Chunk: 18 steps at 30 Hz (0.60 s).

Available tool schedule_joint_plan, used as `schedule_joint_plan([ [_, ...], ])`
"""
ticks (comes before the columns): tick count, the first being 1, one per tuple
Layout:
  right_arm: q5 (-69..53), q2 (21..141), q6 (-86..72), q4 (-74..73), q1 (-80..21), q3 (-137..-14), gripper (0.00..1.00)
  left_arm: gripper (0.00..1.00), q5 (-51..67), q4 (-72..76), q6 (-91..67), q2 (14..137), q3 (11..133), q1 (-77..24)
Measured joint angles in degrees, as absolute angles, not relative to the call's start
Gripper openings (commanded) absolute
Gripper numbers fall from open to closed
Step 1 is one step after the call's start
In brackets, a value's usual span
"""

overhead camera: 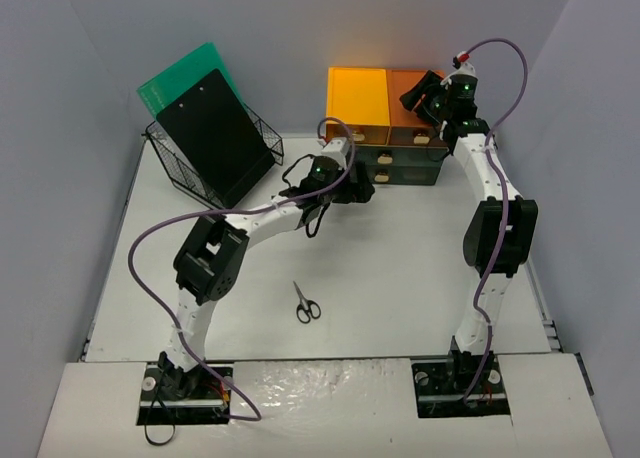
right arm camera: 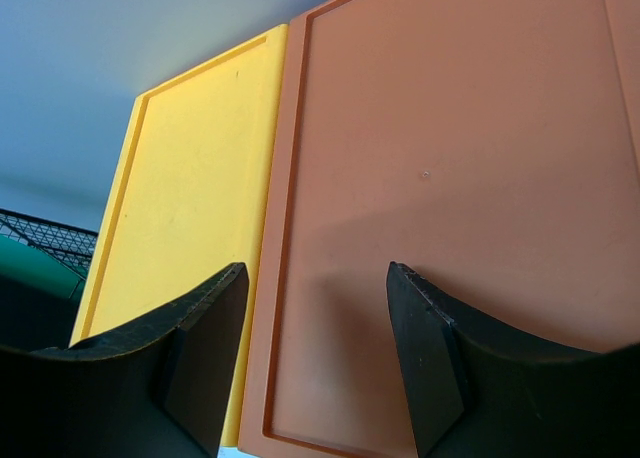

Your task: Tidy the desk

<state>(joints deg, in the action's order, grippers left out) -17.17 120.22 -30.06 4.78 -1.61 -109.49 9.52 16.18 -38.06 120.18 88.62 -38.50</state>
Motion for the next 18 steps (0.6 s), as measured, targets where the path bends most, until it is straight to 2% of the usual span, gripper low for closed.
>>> schedule_joint_plan([
  [5, -17.19, 120.22, -30.10, 4.78, -1.61, -109.50, 0.56, 0.82, 13.34, 33.08, -62.69, 121.17, 81.87, -38.66],
  [9, -17.19, 120.22, -30.14, 4.75, -1.61, -109.54, 0.56, 0.83, 10.93, 39.41, -78.84, 122.71, 78.53, -39.41],
  [18, -17.29, 120.22, -31.76, 5.04, -1.54, -109.45, 0.56, 0.82, 0.43, 44.38, -95.94, 126.69, 80.53, -41.25],
])
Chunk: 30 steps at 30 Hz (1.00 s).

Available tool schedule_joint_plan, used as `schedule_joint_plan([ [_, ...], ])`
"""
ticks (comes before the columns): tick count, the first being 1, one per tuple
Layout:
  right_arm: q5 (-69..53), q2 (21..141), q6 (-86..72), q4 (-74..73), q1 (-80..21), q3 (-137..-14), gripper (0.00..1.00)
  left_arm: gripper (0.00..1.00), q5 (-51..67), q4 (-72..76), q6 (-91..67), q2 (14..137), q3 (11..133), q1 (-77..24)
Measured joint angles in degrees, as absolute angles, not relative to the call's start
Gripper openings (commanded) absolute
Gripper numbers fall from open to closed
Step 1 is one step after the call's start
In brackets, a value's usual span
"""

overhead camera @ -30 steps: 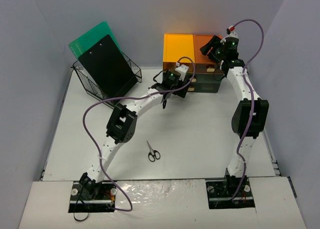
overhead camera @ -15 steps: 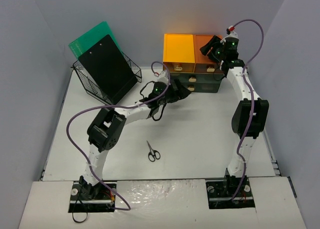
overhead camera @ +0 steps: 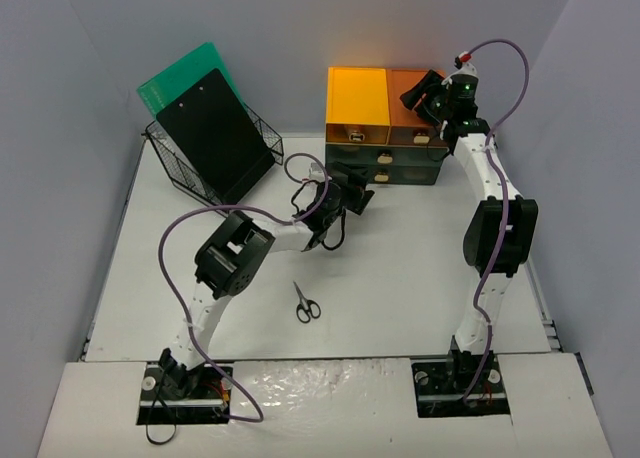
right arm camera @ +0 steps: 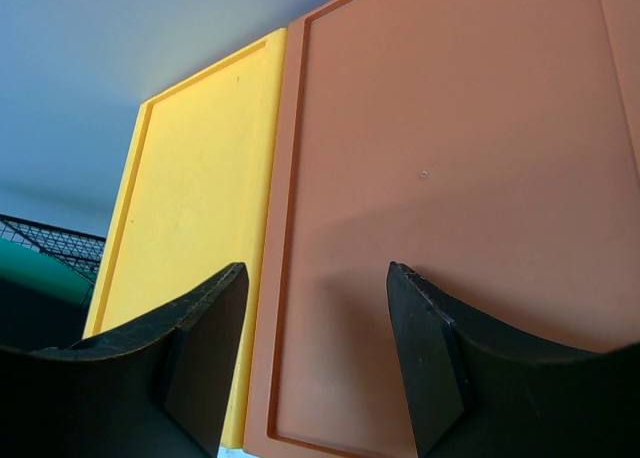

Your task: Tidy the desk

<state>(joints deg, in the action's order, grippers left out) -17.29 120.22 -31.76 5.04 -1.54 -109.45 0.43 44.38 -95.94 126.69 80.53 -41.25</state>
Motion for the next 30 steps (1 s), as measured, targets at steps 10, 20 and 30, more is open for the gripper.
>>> schedule_joint_plan([
  [10, -17.41, 119.76, -32.51, 6.42, -1.48, -108.26, 0.56, 0.81, -7.66, 47.51, -105.44, 140.18, 88.95, -41.23],
  [20, -17.47, 119.49, -32.49, 7.31, -1.45, -107.50, 0.56, 0.74, -7.74, 47.89, -106.67, 144.58, 99.03, -40.86],
  [30, -17.81, 119.46, -32.49, 7.46, -1.24, -107.43, 0.56, 0.72, -7.77, 47.37, -107.62, 146.60, 102.47, -40.87],
])
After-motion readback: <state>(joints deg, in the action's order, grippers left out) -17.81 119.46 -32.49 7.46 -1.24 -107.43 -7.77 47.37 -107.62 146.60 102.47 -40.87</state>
